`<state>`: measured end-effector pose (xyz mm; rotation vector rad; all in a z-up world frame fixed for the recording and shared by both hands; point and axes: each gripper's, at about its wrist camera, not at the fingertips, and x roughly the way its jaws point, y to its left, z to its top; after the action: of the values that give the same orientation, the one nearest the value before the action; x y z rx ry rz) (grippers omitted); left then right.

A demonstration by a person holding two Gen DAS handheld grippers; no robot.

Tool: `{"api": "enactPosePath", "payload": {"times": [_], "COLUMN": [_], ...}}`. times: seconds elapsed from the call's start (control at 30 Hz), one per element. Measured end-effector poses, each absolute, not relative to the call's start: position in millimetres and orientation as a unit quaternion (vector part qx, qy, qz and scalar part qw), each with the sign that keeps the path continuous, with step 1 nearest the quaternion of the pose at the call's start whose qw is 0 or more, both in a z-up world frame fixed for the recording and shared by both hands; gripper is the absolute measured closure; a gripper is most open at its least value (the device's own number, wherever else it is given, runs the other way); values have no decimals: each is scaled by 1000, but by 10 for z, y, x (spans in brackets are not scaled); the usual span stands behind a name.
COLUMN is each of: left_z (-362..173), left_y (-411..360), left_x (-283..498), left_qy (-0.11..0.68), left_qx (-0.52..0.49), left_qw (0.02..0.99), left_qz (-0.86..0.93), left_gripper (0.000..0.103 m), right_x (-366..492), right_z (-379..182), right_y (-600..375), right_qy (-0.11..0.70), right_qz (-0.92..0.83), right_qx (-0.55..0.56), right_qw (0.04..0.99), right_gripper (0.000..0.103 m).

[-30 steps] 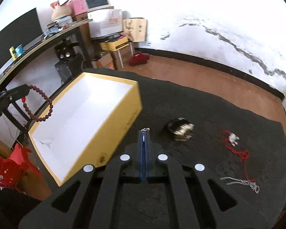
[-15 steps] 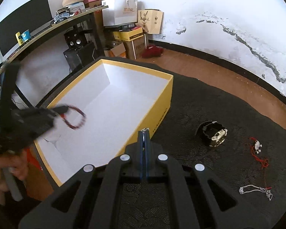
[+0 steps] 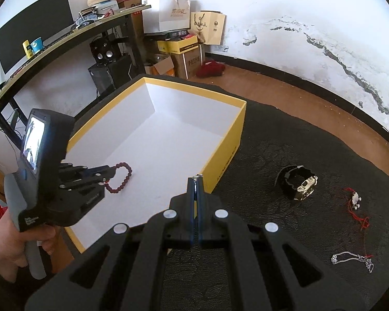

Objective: Organize jewelry
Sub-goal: 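Carry bracelet into box and open left tool while right tool carries ring over box, then open right tool to drop small silver ring into the box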

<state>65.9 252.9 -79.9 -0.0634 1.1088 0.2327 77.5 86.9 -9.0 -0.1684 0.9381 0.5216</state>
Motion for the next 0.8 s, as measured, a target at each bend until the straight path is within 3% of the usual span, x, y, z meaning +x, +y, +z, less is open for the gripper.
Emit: {"api": "enactPosePath", "payload": {"times": [0.13, 0.2, 0.23, 0.27, 0.33, 0.37, 0.8], "left_z": [-827, -830, -814, -778, -723, -717, -518], "left_y": [2516, 2524, 2533, 2534, 2547, 2554, 2708], "left_x": [659, 642, 629, 610, 596, 589, 269], "left_qy": [531, 534, 533, 527, 520, 519, 514], "left_qx": [-13, -15, -20, -23, -20, -21, -50], "left_qw": [839, 837, 838, 842, 846, 847, 853], "left_qz": [121, 117, 116, 113, 113, 112, 75], "left_gripper": [90, 59, 31, 26, 24, 18, 14], "right_x": [740, 755, 775, 792, 838, 858, 1461], "right_z": [-55, -32, -12, -3, 23, 30, -350], "right_y": [973, 1017, 1059, 1093, 1209, 1260, 2074], "right_qy": [445, 445, 445, 446, 448, 449, 527], "right_qz": [247, 246, 246, 246, 248, 249, 253], "right_qx": [-95, -97, -96, -96, -99, -101, -107], "right_qw": [856, 856, 856, 855, 853, 852, 804], "right_gripper": [101, 101, 101, 101, 101, 101, 101]}}
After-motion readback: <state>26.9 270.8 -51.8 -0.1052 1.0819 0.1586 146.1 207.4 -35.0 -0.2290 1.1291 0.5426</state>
